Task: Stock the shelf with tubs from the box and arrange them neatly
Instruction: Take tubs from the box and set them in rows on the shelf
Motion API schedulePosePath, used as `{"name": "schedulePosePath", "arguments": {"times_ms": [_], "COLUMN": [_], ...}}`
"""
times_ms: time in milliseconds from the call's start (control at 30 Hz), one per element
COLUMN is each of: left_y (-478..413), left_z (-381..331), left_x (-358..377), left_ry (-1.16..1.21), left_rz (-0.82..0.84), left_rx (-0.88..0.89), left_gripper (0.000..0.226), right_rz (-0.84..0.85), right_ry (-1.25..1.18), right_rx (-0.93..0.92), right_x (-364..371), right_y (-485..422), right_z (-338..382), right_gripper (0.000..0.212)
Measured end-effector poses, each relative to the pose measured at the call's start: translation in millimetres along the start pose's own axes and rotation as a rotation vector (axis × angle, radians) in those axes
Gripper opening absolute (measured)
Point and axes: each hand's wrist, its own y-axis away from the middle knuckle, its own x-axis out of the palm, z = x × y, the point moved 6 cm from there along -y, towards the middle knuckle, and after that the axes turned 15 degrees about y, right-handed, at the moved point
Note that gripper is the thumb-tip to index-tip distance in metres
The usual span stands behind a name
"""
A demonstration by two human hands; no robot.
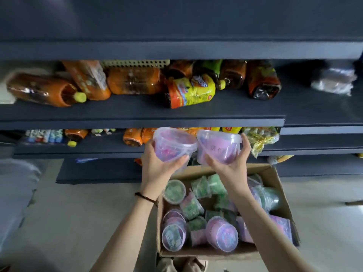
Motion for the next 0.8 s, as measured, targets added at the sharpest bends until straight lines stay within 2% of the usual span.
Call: {"name": "schedulePosePath", "arguments": {"times_ms": [167,267,433,567,800], "left_y": [-4.0,-11.5,-37.6,-79.8,-179.7], "left_z": [-105.6,-158.7,-230.1,-256.5,-249.0], "left_x": [-9.5,-21.8,-48.9,-71.6,-108.4], "left_ry": [0.143,0.144,0.127,0.092,0.058], "left_rz": [-0.063,-0.089,-0.144,-0.176,-0.217], "left_rx": [0.162,0.257,0.353,0.397,0.374], "left_gripper": [0.067,0.075,0.076,0.080,0.071], "right_rz": [0.009,0.039,0.084,0.096,0.013], "right_ry": [-0.024,-0.032,-0.031,0.044,0.166], "right_rx": [-0.195,-0.287,-0.405,-0.397,-0.319], "right_x": [-9.6,-9.5,7.5,41.5,104.3], "right_y": [-12.9,-20.8,-45.9,-79.5,-134.7], "right_z": [106.5,163.3,240.3,272.7,291.5], "right_gripper": [0.121,0.118,0.123,0.122,0.127]}}
